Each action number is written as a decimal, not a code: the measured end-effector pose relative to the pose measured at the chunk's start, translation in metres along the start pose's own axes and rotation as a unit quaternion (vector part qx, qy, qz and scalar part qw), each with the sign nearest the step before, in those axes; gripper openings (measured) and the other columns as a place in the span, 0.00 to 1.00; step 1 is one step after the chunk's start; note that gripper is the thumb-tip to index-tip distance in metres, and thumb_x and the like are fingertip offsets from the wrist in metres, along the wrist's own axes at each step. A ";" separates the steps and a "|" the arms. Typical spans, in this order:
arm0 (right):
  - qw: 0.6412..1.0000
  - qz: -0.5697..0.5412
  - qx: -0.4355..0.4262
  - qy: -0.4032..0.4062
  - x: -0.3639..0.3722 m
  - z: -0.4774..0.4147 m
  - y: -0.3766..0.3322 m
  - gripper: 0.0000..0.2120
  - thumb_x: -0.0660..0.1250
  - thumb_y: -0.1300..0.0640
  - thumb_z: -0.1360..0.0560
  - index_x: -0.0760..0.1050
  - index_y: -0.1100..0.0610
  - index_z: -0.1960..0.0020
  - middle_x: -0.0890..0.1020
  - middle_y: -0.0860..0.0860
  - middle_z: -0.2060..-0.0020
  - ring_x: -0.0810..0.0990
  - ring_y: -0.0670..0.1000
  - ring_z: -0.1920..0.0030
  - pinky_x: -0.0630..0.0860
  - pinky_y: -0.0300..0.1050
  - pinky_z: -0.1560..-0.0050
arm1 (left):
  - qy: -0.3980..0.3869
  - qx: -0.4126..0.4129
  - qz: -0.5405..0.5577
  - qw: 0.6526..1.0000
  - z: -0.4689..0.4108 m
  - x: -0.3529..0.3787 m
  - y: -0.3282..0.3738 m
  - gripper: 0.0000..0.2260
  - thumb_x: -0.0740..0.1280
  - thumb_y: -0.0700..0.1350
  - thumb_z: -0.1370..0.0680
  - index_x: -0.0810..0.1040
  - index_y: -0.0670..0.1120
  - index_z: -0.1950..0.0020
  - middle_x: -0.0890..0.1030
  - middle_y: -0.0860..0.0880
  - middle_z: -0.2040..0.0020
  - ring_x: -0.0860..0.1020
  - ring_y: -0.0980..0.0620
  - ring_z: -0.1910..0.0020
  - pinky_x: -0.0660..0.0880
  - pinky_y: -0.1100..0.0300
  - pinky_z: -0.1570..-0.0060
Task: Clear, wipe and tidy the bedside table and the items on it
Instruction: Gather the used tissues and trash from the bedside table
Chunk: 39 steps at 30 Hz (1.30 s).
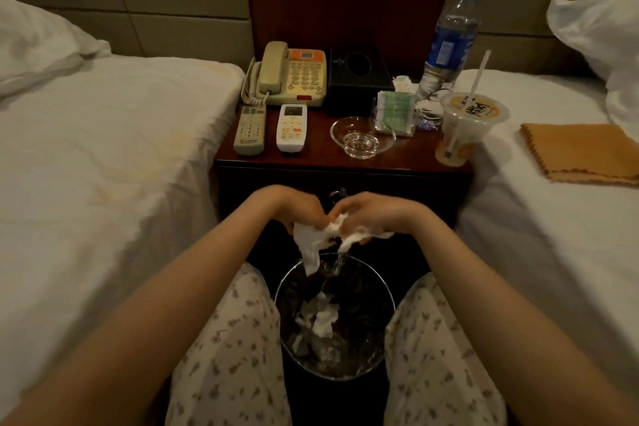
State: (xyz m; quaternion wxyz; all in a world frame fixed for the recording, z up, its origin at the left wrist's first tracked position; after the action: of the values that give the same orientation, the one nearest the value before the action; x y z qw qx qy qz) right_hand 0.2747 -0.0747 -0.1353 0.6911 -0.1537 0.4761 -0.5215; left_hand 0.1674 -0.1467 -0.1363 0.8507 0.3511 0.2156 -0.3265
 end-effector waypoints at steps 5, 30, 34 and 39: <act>0.992 -0.001 0.113 -0.051 0.026 -0.003 0.032 0.21 0.65 0.62 0.24 0.68 0.53 0.32 0.68 0.53 0.34 0.71 0.57 0.36 0.75 0.51 0.44 | -0.026 -0.052 0.029 0.998 -0.021 0.036 -0.017 0.15 0.59 0.41 0.20 0.71 0.37 0.35 0.75 0.40 0.40 0.78 0.43 0.44 0.77 0.55 0.50; 0.647 -0.224 -0.054 0.727 -0.109 0.111 0.050 0.05 0.61 0.64 0.28 0.70 0.56 0.59 0.74 0.47 0.64 0.73 0.49 0.58 0.67 0.37 0.62 | 0.208 0.199 0.248 0.925 -0.006 -0.029 0.136 0.07 0.60 0.39 0.20 0.75 0.44 0.44 0.78 0.47 0.52 0.78 0.55 0.63 0.78 0.65 0.63; 0.713 -0.232 -0.047 0.660 -0.135 0.099 0.051 0.29 0.63 0.67 0.31 0.63 0.54 0.32 0.70 0.56 0.36 0.71 0.54 0.38 0.73 0.48 0.39 | 0.254 0.238 0.297 0.889 -0.010 -0.041 0.180 0.23 0.61 0.40 0.21 0.61 0.46 0.27 0.73 0.47 0.38 0.73 0.52 0.47 0.73 0.59 0.50; 0.774 -0.226 -0.083 0.586 -0.141 0.089 0.048 0.26 0.64 0.66 0.32 0.69 0.53 0.35 0.75 0.56 0.38 0.76 0.56 0.41 0.77 0.55 0.44 | 0.227 0.261 0.295 0.891 -0.014 -0.050 0.196 0.25 0.57 0.31 0.25 0.66 0.46 0.29 0.72 0.45 0.35 0.72 0.53 0.46 0.72 0.66 0.60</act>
State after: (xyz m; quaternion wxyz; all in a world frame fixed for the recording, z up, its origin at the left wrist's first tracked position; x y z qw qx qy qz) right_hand 0.3750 0.0421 -0.0544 0.1254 0.0217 0.7822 -0.6099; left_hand 0.2698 -0.0104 -0.0264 0.7133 0.6727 0.1960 -0.0169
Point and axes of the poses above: each hand's wrist, its own z-axis away from the middle knuckle, its own x-axis out of the palm, y = z × x, the point moved 4 cm from there along -z, towards the middle knuckle
